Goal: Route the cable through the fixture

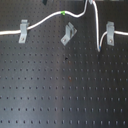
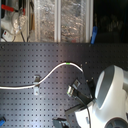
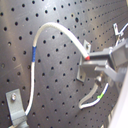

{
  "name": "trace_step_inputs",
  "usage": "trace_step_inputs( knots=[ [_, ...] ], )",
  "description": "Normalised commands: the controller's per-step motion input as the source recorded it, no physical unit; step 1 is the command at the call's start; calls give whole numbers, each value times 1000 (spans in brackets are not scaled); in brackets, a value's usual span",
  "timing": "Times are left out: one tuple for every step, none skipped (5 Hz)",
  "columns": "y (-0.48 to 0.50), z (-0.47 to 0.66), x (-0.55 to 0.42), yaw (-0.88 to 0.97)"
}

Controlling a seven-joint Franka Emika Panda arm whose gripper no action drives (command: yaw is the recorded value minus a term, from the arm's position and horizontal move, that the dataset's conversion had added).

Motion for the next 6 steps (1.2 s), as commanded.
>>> trace_step_inputs(
  knots=[
    [16, 0, -6, 77],
    [180, 287, -243, -66],
    [403, 513, -172, -297],
    [250, 301, -105, -666],
    [165, 213, -117, -846],
    [102, 200, -125, -914]
  ],
)
